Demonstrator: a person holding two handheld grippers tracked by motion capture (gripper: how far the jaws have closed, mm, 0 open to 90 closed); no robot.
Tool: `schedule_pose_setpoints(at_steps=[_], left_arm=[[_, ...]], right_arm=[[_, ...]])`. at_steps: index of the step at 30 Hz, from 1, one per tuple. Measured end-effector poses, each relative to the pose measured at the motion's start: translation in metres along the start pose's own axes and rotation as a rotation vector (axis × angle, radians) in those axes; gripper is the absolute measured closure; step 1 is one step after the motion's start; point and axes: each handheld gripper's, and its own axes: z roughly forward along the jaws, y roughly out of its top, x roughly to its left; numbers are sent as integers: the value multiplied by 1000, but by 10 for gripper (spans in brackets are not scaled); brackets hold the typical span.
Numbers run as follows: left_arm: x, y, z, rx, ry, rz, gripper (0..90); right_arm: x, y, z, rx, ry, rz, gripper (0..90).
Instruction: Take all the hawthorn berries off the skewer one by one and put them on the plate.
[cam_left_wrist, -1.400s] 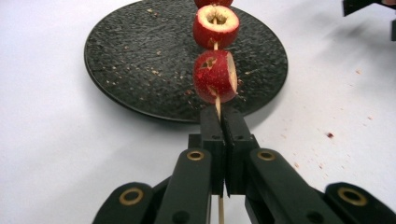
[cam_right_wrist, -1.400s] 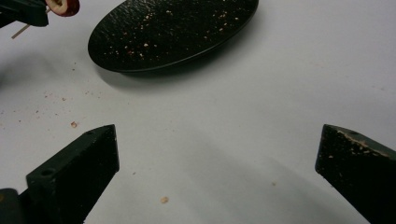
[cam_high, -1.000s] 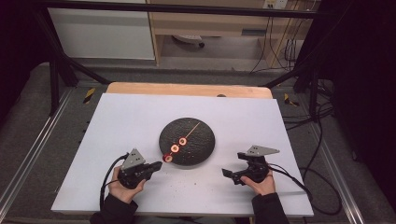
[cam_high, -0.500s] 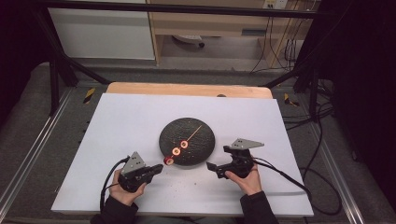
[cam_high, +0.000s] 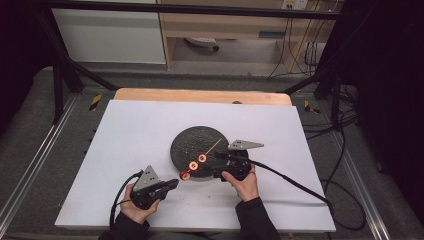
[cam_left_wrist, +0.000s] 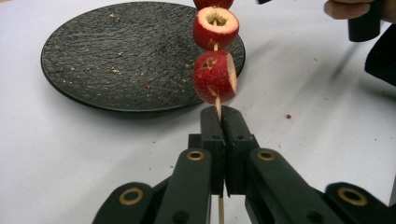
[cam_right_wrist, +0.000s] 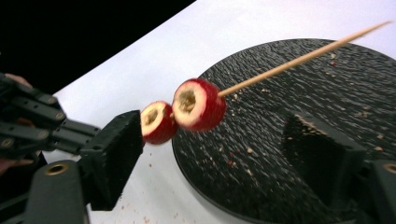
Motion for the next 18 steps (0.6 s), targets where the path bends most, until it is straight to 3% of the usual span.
schedule_pose_setpoints(at_steps=[9,15,18], left_arm=[[-3,0,1,-5,-10,7,883],[-4,0,1,-9,-18,12,883],[-5,0,2,-10,-19,16,882]], right_arm=[[-5,1,8,-8,48,46,430],[-7,1,9,6,95,62,594],[-7,1,9,7,106,64,609]])
